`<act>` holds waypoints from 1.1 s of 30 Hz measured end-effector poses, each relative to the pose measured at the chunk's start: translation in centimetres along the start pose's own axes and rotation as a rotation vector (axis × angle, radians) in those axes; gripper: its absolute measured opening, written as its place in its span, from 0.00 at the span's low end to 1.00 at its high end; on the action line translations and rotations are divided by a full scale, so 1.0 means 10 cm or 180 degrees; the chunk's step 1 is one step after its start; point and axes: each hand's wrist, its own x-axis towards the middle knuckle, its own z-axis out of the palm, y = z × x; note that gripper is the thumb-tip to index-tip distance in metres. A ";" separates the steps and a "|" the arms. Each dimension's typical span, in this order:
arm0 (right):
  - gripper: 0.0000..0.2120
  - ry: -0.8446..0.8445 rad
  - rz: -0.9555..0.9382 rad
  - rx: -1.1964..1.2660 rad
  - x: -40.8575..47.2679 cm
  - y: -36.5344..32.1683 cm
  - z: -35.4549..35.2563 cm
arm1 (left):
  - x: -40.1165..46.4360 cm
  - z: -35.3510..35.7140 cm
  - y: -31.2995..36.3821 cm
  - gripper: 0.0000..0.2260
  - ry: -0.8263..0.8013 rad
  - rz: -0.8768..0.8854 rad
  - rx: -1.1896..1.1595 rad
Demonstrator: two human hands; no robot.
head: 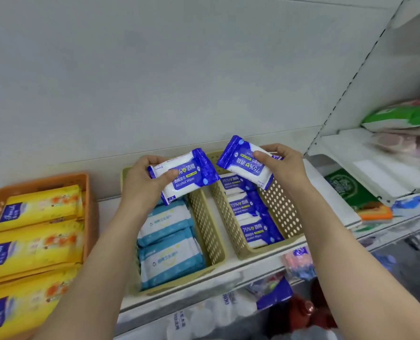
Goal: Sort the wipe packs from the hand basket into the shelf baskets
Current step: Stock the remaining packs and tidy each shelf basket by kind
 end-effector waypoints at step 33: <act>0.13 -0.2638 -0.0796 -0.0938 0.90 0.00 0.16 | -0.07 1.12 0.06 0.15 0.0265 -0.0419 0.0153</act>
